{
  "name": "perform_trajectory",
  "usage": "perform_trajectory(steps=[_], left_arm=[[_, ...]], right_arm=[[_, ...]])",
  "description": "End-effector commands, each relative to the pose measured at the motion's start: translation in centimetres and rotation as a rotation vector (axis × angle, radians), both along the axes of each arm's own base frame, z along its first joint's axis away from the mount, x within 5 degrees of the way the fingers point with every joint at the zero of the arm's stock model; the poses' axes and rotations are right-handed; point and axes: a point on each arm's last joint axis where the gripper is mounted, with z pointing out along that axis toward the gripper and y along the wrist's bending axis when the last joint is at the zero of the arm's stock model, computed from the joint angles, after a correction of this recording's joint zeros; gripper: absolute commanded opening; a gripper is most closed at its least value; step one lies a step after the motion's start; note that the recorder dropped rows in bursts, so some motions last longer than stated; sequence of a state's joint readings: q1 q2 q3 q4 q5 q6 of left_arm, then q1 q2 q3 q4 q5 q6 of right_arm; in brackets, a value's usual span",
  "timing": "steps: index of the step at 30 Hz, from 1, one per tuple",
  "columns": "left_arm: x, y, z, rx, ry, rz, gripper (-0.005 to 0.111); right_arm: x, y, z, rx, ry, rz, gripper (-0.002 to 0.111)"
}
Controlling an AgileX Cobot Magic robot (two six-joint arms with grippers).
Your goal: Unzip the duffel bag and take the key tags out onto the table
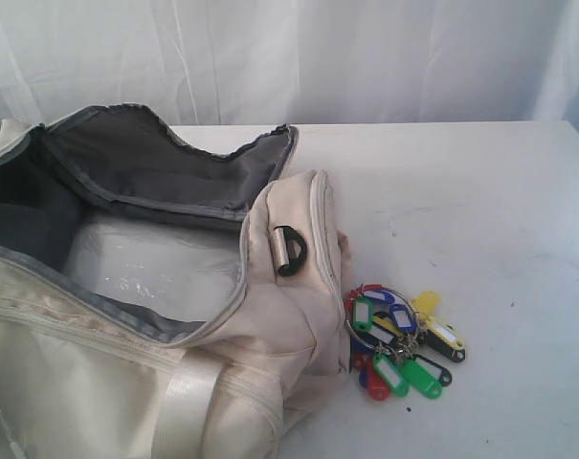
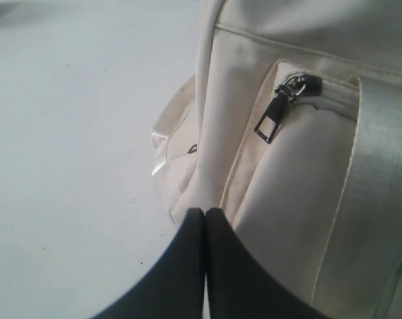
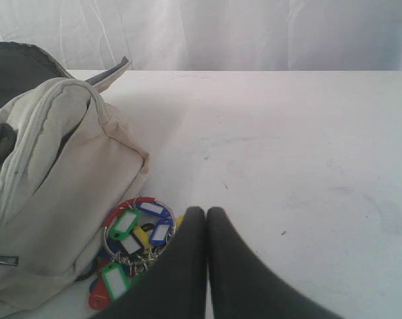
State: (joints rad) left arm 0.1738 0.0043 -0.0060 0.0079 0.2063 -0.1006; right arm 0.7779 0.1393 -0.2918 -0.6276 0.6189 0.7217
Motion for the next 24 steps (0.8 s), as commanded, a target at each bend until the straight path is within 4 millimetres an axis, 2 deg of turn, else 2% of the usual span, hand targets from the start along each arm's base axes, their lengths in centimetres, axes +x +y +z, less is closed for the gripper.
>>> perform_trajectory(steps=[1, 10, 15, 21, 24], left_arm=[[0.0, 0.0, -0.2, -0.006, 0.005, 0.004, 0.000], [0.0, 0.0, -0.2, -0.006, 0.005, 0.004, 0.000], [0.0, 0.0, -0.2, -0.006, 0.005, 0.004, 0.000], [0.0, 0.0, -0.2, -0.006, 0.005, 0.004, 0.000], [0.0, 0.0, -0.2, -0.006, 0.005, 0.004, 0.000]], right_arm=[[0.0, 0.0, -0.1, 0.006, -0.007, 0.001, 0.000], [-0.1, -0.1, -0.1, 0.007, -0.008, 0.001, 0.000], [0.0, -0.4, -0.3, 0.008, -0.009, -0.074, 0.000], [0.6, 0.0, -2.9, 0.077, -0.041, -0.182, 0.000], [0.9, 0.4, -3.7, 0.132, -0.127, -0.182, 0.000]])
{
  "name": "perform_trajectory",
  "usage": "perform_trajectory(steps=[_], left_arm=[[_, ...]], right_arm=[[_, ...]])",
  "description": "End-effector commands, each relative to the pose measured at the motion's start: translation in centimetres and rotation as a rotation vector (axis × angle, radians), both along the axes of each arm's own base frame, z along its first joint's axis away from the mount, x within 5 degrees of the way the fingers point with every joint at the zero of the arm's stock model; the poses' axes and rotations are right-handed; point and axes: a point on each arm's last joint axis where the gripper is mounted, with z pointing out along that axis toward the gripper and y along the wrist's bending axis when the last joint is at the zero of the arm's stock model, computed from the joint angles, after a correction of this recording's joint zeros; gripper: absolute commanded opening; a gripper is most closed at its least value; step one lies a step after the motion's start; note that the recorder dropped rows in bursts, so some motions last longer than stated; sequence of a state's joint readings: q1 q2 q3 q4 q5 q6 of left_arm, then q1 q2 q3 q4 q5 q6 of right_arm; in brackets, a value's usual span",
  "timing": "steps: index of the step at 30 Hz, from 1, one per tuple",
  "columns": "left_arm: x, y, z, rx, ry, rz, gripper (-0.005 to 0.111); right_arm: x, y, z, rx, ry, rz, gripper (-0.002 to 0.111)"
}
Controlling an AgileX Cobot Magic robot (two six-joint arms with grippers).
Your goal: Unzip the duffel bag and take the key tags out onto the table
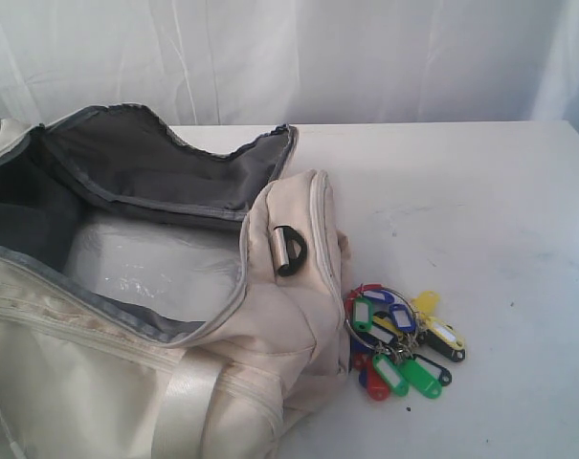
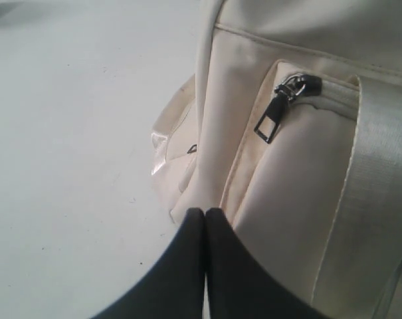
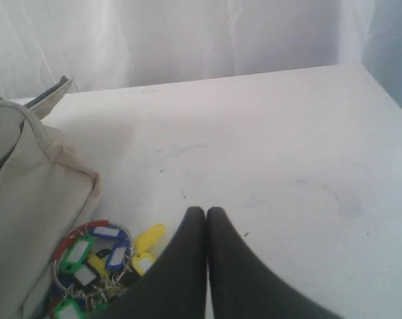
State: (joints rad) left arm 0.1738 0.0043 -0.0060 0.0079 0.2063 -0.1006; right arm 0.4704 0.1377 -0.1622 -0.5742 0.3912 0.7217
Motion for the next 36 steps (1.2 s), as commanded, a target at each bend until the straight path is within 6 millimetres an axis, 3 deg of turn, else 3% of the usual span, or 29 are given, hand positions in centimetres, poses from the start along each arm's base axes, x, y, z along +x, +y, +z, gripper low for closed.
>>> perform_trajectory(steps=[1, 5, 12, 29, 36], left_arm=[[0.0, 0.0, -0.2, -0.006, 0.005, 0.004, 0.000], [0.0, 0.0, -0.2, -0.006, 0.005, 0.004, 0.000], [0.0, 0.0, -0.2, -0.006, 0.005, 0.004, 0.000], [0.0, 0.0, -0.2, -0.006, 0.005, 0.004, 0.000], [0.0, 0.0, -0.2, -0.006, 0.005, 0.004, 0.000]], right_arm=[[0.3, 0.5, -1.3, 0.073, -0.132, -0.013, 0.000], [0.5, 0.5, -2.3, 0.086, -0.184, -0.044, 0.000], [0.5, 0.1, -2.2, 0.070, -0.193, -0.107, 0.000], [0.5, -0.3, -3.1, 0.003, -0.110, -0.144, 0.000], [0.3, -0.2, -4.2, -0.061, 0.005, -0.114, 0.000]])
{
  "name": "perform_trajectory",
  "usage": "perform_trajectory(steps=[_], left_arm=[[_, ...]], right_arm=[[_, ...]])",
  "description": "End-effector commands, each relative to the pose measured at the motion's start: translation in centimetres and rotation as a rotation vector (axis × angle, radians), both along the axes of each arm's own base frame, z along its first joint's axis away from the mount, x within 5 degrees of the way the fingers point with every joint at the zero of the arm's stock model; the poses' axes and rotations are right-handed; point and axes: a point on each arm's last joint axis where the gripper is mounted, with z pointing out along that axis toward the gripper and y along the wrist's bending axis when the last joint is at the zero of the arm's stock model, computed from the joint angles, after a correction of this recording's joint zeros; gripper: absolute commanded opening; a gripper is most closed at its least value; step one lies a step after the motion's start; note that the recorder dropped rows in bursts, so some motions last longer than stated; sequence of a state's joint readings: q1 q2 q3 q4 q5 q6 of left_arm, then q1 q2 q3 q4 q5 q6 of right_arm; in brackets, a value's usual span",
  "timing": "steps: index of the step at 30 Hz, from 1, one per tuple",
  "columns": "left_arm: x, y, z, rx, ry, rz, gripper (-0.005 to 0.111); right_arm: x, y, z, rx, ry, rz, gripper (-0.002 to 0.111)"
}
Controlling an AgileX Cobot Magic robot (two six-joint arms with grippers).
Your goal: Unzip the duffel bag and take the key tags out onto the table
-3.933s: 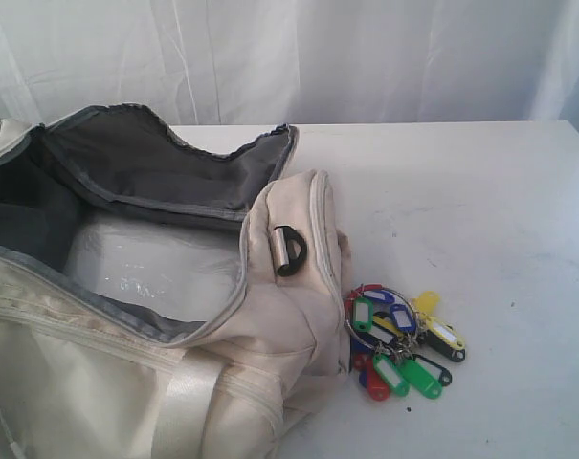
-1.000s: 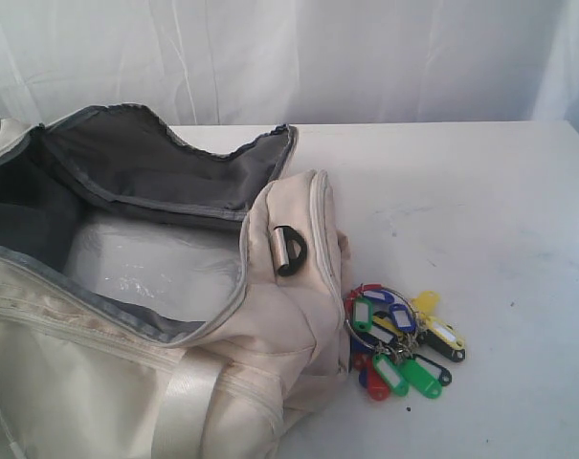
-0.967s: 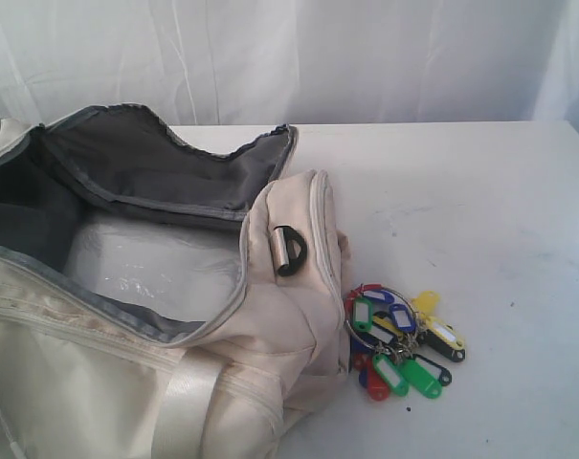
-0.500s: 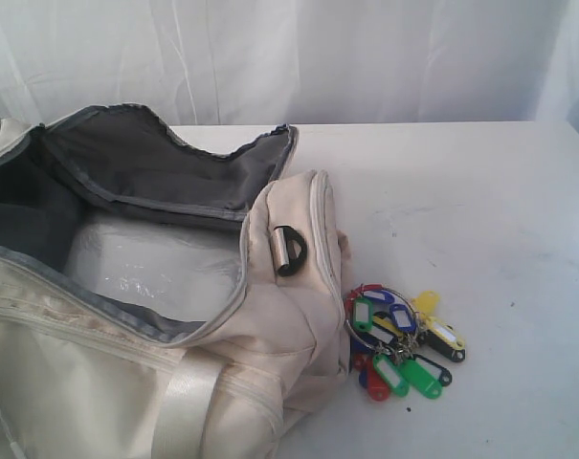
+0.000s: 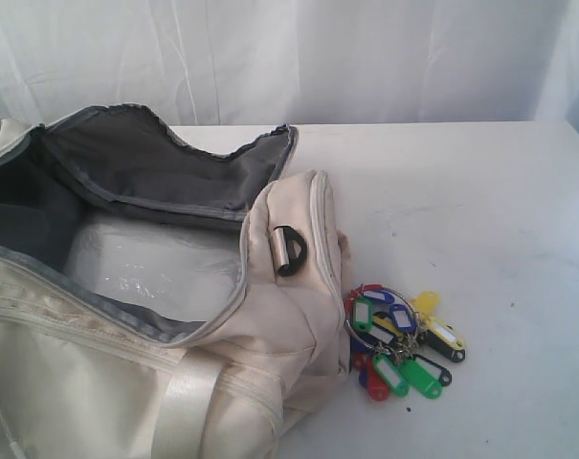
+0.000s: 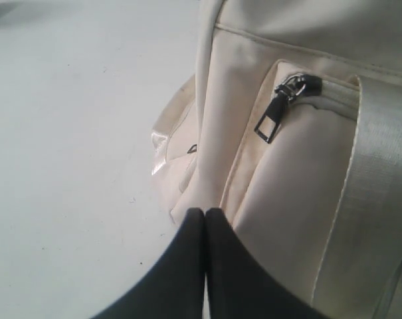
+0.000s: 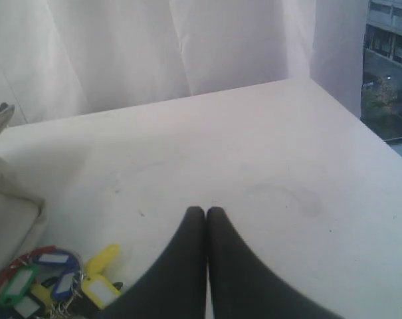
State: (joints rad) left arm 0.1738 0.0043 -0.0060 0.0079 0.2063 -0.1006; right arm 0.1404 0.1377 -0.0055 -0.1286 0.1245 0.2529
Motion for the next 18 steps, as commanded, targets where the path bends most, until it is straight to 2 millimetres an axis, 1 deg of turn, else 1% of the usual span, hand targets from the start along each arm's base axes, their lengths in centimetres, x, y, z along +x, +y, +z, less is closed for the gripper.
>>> perform_trajectory(steps=[1, 8, 18], left_arm=[[-0.03, 0.01, -0.21, -0.006, 0.005, 0.004, 0.000], [-0.03, 0.01, -0.21, -0.006, 0.005, 0.004, 0.000], [-0.03, 0.01, -0.21, -0.006, 0.005, 0.004, 0.000]], right_arm=[[-0.21, 0.02, -0.87, -0.056, 0.074, 0.014, 0.000], [-1.04, -0.15, -1.29, -0.046, 0.094, 0.007, 0.000], [-1.07, -0.15, -1.29, -0.048, 0.092, 0.007, 0.000]])
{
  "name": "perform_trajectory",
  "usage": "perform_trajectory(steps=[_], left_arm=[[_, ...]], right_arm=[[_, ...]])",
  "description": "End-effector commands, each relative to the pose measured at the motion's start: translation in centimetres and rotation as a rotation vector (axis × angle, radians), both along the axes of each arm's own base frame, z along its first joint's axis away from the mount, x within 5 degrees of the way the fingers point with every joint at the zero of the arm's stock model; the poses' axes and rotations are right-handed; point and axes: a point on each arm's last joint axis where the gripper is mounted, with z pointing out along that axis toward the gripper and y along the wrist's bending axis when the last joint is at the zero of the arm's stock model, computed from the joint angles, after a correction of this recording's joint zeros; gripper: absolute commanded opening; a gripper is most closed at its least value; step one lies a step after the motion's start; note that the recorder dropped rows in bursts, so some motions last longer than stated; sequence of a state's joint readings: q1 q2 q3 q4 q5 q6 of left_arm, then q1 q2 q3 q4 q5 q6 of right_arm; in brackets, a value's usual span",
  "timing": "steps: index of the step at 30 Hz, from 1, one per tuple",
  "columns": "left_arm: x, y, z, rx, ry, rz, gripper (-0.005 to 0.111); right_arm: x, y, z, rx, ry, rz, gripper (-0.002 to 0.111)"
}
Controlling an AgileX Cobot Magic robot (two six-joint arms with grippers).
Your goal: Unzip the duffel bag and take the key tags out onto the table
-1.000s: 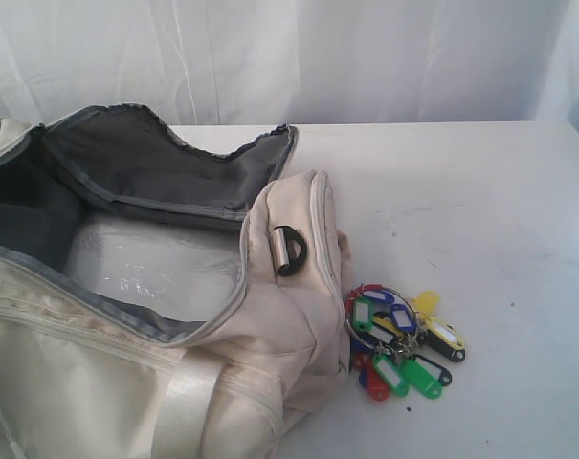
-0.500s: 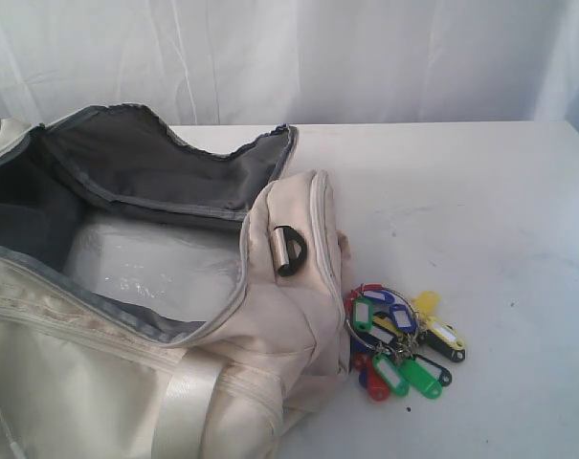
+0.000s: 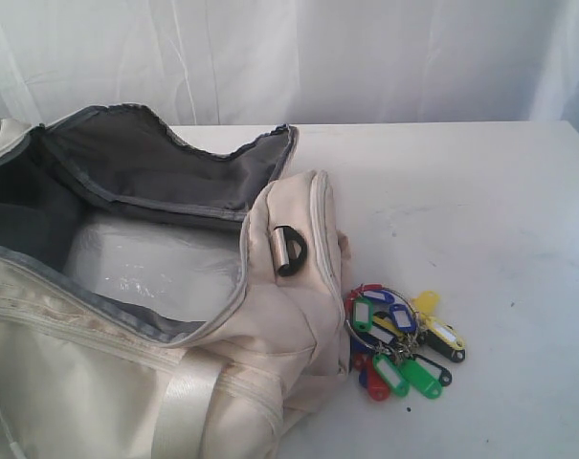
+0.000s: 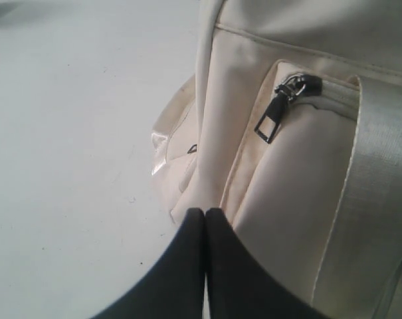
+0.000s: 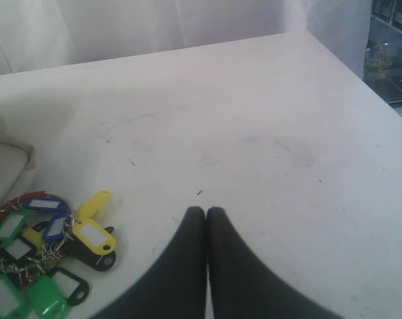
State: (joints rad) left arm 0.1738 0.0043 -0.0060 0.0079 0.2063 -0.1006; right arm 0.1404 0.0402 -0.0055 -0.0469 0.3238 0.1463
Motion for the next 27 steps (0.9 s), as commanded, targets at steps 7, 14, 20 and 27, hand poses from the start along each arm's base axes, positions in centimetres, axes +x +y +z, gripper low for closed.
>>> perform_trajectory(steps=[7, 14, 20, 27], left_arm=[[-0.03, 0.01, -0.21, -0.006, 0.005, 0.004, 0.000], [-0.03, 0.01, -0.21, -0.006, 0.005, 0.004, 0.000], [-0.02, 0.01, -0.17, -0.005, 0.000, 0.004, 0.000], [-0.02, 0.01, -0.17, -0.005, 0.000, 0.004, 0.000]], right_arm=[[-0.04, -0.02, -0.11, -0.011, -0.009, 0.002, 0.000], [-0.22, -0.04, 0.09, -0.007, -0.042, 0.002, 0.000], [-0.22, -0.04, 0.09, -0.007, -0.041, 0.002, 0.000], [-0.20, -0.23, 0.09, -0.007, -0.042, -0.034, 0.000]])
